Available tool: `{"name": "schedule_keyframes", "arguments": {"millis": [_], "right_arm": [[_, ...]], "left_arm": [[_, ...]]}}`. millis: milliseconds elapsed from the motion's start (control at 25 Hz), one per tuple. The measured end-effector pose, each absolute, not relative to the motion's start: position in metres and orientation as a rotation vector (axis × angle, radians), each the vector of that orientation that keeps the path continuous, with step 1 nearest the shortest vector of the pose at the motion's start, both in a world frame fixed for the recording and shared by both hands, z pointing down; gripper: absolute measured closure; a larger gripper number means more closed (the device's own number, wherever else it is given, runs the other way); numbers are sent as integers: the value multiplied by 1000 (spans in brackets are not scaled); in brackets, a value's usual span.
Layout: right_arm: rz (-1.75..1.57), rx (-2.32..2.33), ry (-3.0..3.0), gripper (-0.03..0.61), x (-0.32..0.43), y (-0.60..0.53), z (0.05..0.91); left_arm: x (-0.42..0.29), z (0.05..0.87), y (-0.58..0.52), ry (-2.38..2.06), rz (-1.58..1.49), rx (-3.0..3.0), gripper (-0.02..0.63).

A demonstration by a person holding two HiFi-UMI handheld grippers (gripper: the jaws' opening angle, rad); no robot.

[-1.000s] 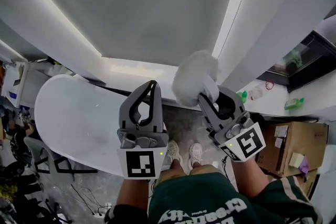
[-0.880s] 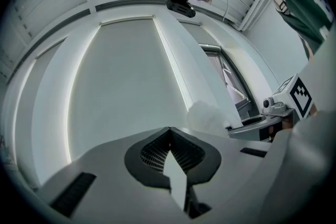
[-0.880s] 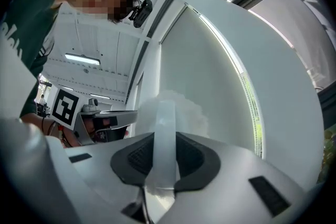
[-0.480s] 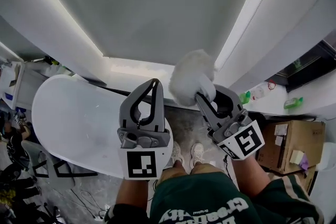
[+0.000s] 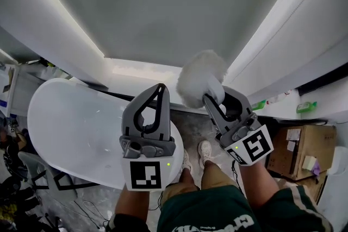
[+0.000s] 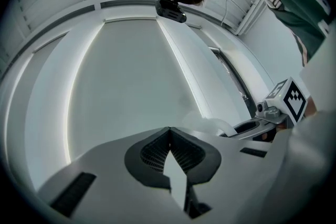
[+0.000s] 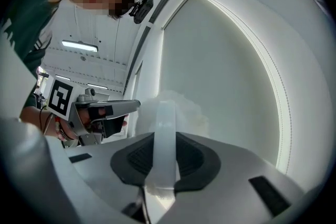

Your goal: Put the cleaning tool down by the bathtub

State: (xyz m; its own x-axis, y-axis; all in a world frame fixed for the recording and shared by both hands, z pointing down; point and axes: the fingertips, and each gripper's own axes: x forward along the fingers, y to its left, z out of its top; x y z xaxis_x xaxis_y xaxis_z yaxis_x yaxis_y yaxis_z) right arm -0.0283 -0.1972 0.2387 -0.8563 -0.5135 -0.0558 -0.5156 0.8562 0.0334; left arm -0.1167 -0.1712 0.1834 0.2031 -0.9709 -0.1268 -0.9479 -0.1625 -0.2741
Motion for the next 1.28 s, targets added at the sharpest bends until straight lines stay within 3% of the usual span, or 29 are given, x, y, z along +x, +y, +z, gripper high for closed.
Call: {"name": "schedule_keyframes", "arguments": {"millis": [1280], "right_arm": [[-158, -616, 3394, 486, -95, -300, 488]], "left_arm": [[-183, 376, -261, 2161, -247, -2120, 606]]}}
